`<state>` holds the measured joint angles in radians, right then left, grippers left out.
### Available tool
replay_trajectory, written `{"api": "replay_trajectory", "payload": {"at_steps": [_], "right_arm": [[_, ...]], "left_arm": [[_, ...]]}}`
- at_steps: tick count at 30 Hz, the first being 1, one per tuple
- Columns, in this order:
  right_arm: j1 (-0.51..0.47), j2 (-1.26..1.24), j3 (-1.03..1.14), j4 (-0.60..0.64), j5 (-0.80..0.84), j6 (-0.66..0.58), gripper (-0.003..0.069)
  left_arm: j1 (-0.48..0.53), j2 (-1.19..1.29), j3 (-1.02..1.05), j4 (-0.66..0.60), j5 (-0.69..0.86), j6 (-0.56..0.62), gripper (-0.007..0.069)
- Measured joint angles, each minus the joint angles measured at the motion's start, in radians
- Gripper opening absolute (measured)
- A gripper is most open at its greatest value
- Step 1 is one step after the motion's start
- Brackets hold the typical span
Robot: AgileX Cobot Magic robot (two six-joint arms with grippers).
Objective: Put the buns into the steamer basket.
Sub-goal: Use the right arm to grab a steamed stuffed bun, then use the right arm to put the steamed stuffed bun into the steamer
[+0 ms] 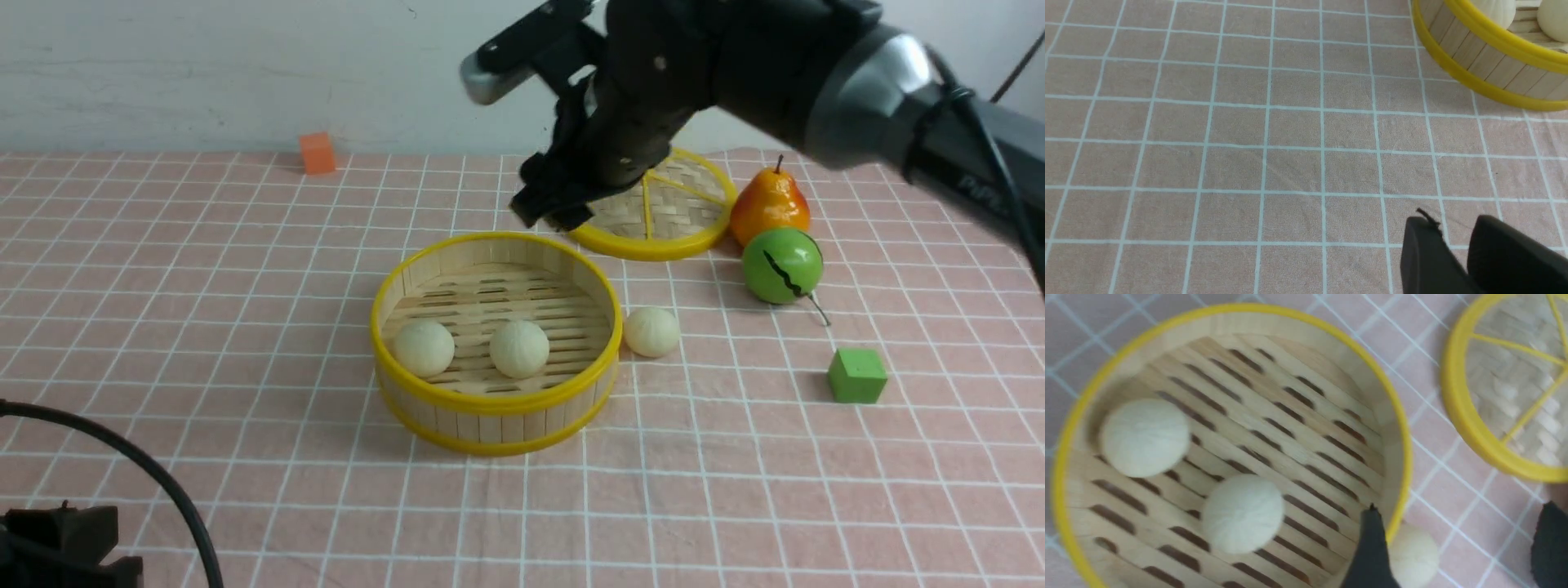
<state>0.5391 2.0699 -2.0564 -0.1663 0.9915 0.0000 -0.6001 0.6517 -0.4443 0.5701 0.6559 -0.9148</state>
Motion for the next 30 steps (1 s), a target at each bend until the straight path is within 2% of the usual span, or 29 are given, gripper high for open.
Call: {"api": "replay_trajectory", "payload": {"at_steps": [4, 7, 10, 14, 16, 17, 19, 21, 22, 23, 27, 30], "right_arm": [[-0.134, 0.074, 0.011, 0.089, 0.059, 0.046, 0.0484], [-0.185, 0.134, 0.019, 0.172, 0.073, 0.046, 0.0484], [-0.208, 0.184, 0.020, 0.230, 0.065, 0.046, 0.0484], [-0.209, 0.214, 0.020, 0.248, 0.034, 0.046, 0.0465], [-0.208, 0.237, 0.020, 0.255, 0.012, 0.030, 0.0404], [-0.208, 0.240, 0.020, 0.255, 0.010, 0.028, 0.0397], [-0.208, 0.255, 0.016, 0.256, 0.016, -0.011, 0.0244], [-0.208, 0.256, 0.002, 0.255, 0.029, -0.033, 0.0140], [-0.208, 0.256, -0.004, 0.255, 0.034, -0.039, 0.0114], [-0.208, 0.250, -0.032, 0.254, 0.050, -0.054, 0.0034], [-0.195, 0.220, -0.132, 0.242, 0.090, -0.090, 0.0010], [-0.146, 0.193, -0.215, 0.235, 0.104, -0.118, 0.0010]], "left_arm": [[0.000, 0.000, 0.000, 0.002, 0.000, 0.000, 0.0164], [0.000, 0.000, 0.000, 0.002, 0.000, 0.000, 0.0164], [0.000, 0.000, 0.000, 0.002, -0.006, 0.000, 0.0164], [0.000, 0.000, 0.000, 0.002, -0.009, 0.000, 0.0165], [0.000, 0.000, 0.000, 0.004, -0.013, 0.000, 0.0165], [0.000, 0.000, 0.000, 0.005, -0.014, 0.000, 0.0165], [0.000, 0.000, 0.000, 0.007, -0.014, 0.000, 0.0165], [0.000, 0.000, 0.000, 0.007, -0.014, 0.000, 0.0165], [0.000, 0.000, 0.000, 0.007, -0.014, 0.000, 0.0165], [0.000, 0.000, 0.000, 0.008, -0.014, 0.000, 0.0167], [0.000, 0.000, 0.000, 0.010, -0.014, 0.000, 0.0174], [0.000, 0.000, 0.001, 0.020, -0.014, 0.000, 0.0176]]}}
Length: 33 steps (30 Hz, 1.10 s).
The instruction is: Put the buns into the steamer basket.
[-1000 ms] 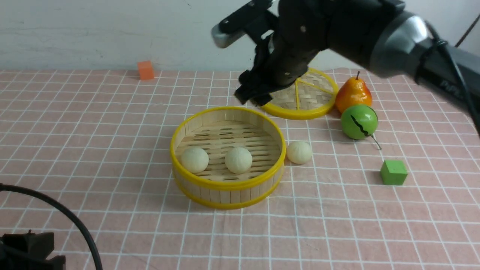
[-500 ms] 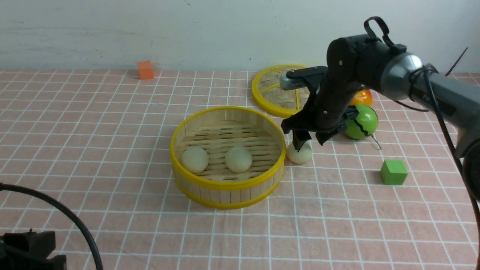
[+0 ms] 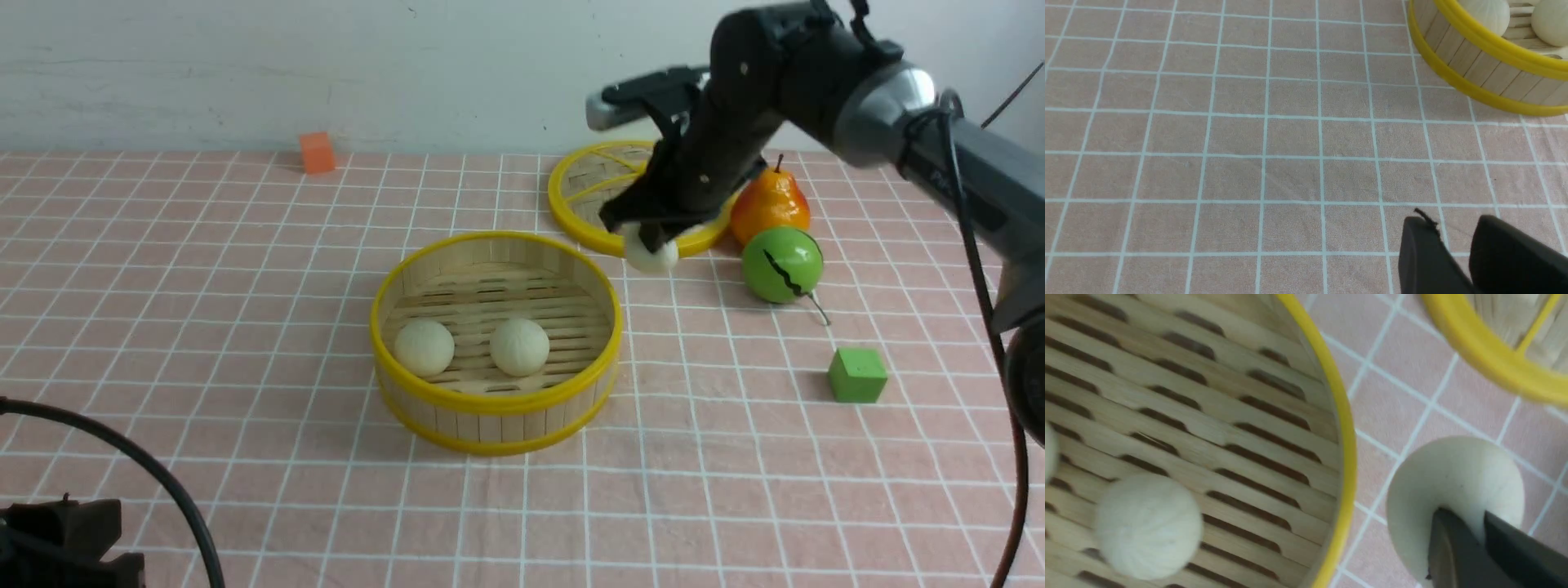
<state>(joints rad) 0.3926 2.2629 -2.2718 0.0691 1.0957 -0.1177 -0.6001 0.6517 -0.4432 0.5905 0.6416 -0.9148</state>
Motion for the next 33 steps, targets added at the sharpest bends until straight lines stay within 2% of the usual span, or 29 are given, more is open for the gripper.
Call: {"api": "replay_trajectory", "payload": {"at_steps": [5, 9, 10, 11, 12, 13, 17, 18, 21, 24, 26, 31, 32, 33], "right_arm": [[0.087, 0.006, -0.024, 0.011, -0.031, -0.053, 0.0013], [0.124, 0.086, -0.024, 0.019, -0.107, -0.082, 0.0064], [0.124, 0.103, -0.024, 0.027, -0.118, -0.083, 0.0094], [0.122, 0.136, -0.022, 0.035, -0.124, -0.084, 0.0159], [0.122, 0.139, -0.022, 0.035, -0.126, -0.084, 0.0178], [0.120, 0.156, -0.021, 0.038, -0.128, -0.084, 0.0247], [0.121, 0.152, -0.019, 0.050, -0.123, -0.061, 0.0426], [0.122, 0.124, -0.017, 0.061, -0.091, -0.046, 0.0491], [0.122, 0.028, -0.015, 0.078, 0.006, -0.030, 0.0563], [0.122, -0.116, -0.010, 0.075, 0.080, -0.015, 0.0580], [0.123, -0.263, 0.007, 0.044, 0.088, 0.021, 0.0559], [0.123, -0.636, 0.191, -0.062, 0.068, 0.065, 0.0397], [0.123, -0.650, 0.203, -0.069, 0.068, 0.067, 0.0387], [0.123, -0.720, 0.271, -0.103, 0.067, 0.079, 0.0336]], "left_arm": [[0.000, 0.000, 0.000, 0.005, 0.000, 0.000, 0.0181], [0.000, 0.000, 0.000, 0.006, -0.001, 0.000, 0.0183], [0.000, 0.000, 0.000, 0.008, -0.002, 0.000, 0.0183], [0.000, 0.000, 0.000, 0.008, -0.007, 0.000, 0.0183], [0.000, 0.000, 0.000, 0.008, -0.007, 0.000, 0.0183], [0.000, 0.000, 0.000, 0.008, -0.008, 0.000, 0.0183], [0.000, 0.000, 0.000, 0.008, -0.008, 0.000, 0.0188], [0.000, 0.000, 0.000, 0.008, -0.008, 0.000, 0.0191], [0.000, 0.000, 0.000, 0.009, -0.008, 0.000, 0.0195], [0.000, 0.000, 0.000, 0.010, -0.008, 0.000, 0.0198], [0.000, 0.000, 0.000, 0.012, -0.008, 0.000, 0.0200], [0.000, 0.000, 0.000, 0.012, -0.008, 0.000, 0.0200], [0.000, 0.000, 0.000, 0.012, -0.008, 0.000, 0.0200], [0.000, 0.000, 0.000, 0.012, -0.008, 0.000, 0.0200]]}}
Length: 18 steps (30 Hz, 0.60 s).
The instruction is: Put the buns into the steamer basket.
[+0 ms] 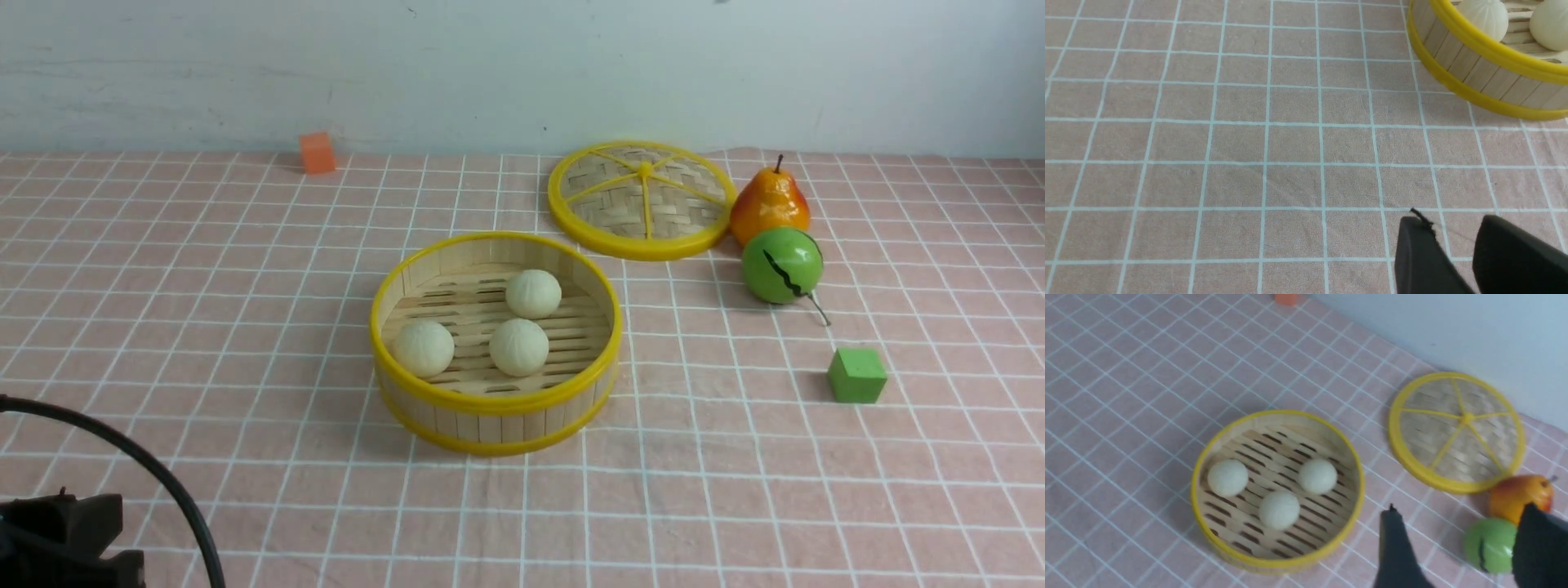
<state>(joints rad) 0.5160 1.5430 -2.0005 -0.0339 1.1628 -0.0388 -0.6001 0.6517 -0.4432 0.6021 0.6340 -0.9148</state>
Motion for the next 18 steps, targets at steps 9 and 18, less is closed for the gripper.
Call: {"api": "replay_trajectory", "payload": {"at_steps": [9, 18], "right_arm": [[0.000, -0.543, 0.905, -0.156, -0.319, 0.177, -0.0019], [0.000, -0.888, 1.658, -0.158, -1.072, 0.346, -0.0018]], "left_arm": [[0.000, 0.000, 0.000, 0.000, 0.000, 0.000, 0.0210], [0.000, 0.000, 0.000, 0.001, 0.000, 0.000, 0.0217]]}}
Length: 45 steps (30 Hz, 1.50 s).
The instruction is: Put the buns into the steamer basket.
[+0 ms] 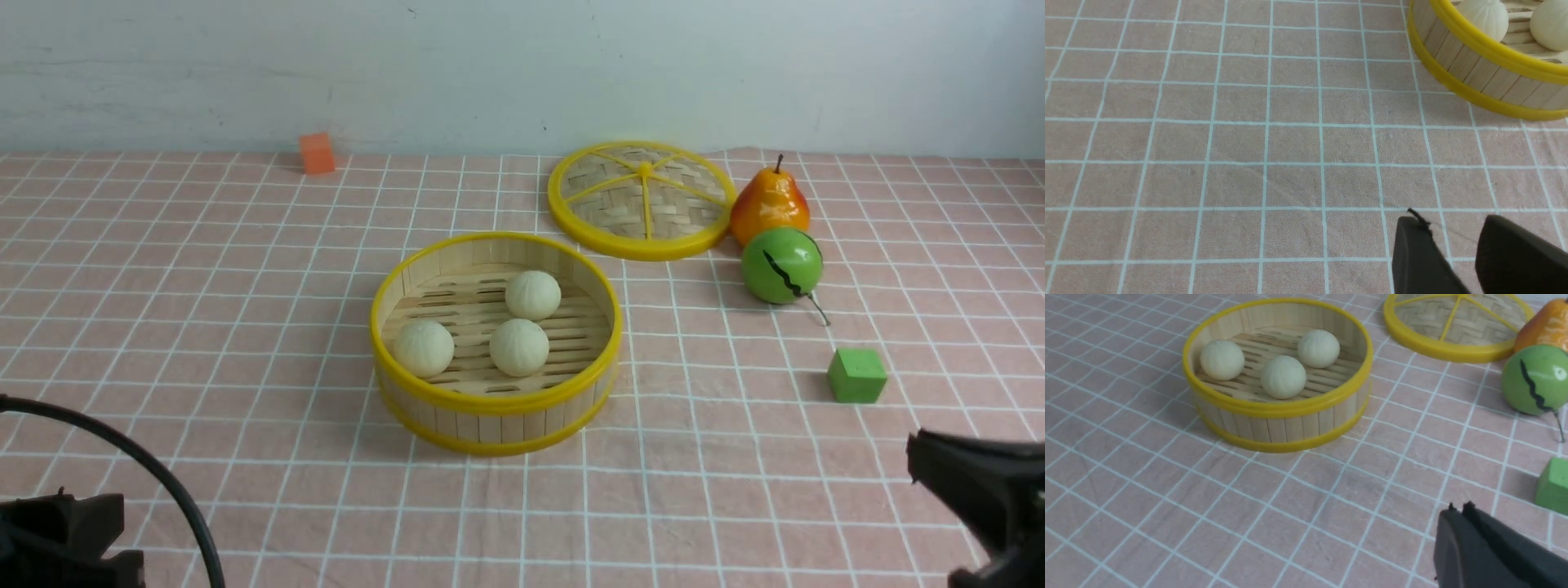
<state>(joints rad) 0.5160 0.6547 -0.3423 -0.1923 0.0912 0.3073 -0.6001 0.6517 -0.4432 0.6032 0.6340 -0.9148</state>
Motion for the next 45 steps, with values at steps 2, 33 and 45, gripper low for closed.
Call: {"api": "replay_trajectory", "payload": {"at_steps": [2, 33, 45], "right_arm": [[0.000, -0.045, 0.067, -0.002, -0.080, 0.000, -0.0017], [-0.463, -0.665, 0.362, 0.090, 0.279, -0.045, -0.0003], [-0.463, -0.665, 0.359, 0.093, 0.293, -0.046, 0.0008]], "left_arm": [[0.000, 0.000, 0.000, 0.000, 0.000, 0.000, 0.0217], [0.000, 0.000, 0.000, 0.000, 0.001, 0.000, 0.0237], [0.000, 0.000, 0.000, 0.000, 0.001, 0.000, 0.0237]]}}
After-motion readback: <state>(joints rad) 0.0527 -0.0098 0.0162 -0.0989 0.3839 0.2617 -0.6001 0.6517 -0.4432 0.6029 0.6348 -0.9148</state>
